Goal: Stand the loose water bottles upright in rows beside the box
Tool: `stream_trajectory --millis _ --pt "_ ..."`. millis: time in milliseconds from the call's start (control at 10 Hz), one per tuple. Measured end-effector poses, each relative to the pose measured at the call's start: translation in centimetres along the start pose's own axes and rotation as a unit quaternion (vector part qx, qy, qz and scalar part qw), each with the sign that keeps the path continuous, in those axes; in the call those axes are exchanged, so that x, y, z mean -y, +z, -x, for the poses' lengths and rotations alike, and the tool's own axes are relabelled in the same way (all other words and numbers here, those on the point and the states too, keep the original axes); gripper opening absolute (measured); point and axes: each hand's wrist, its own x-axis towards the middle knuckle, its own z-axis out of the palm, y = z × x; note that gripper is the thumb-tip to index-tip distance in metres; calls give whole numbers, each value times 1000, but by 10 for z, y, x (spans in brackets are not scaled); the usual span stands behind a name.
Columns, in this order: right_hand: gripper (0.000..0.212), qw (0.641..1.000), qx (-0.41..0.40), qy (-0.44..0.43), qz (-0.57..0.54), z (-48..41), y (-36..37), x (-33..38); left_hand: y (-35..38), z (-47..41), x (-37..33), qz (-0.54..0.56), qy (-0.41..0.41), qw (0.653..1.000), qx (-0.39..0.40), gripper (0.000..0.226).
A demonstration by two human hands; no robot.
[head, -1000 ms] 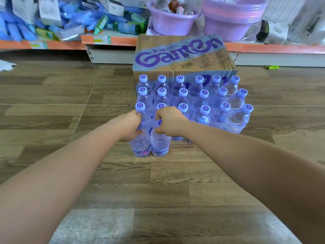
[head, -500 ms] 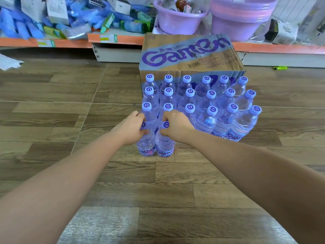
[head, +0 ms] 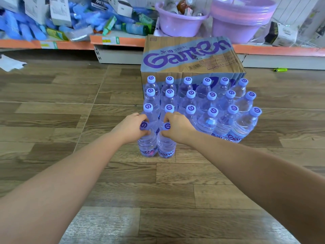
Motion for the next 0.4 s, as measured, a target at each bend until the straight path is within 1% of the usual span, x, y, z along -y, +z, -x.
stream_trajectory --millis 100,200,300,400 --pt "49 1000 19 16 -14 1 -5 1 3 -1 3 5 -6 1000 -6 45" --pt "61 996 85 11 5 4 -16 -4 2 -1 9 57 -23 998 26 65" --pt "55 998 50 -35 30 12 -52 -4 -12 -4 24 80 -47 991 94 78" --pt "34 983 -145 -82 -79 38 -108 0 -16 17 47 -109 -45 978 169 64"
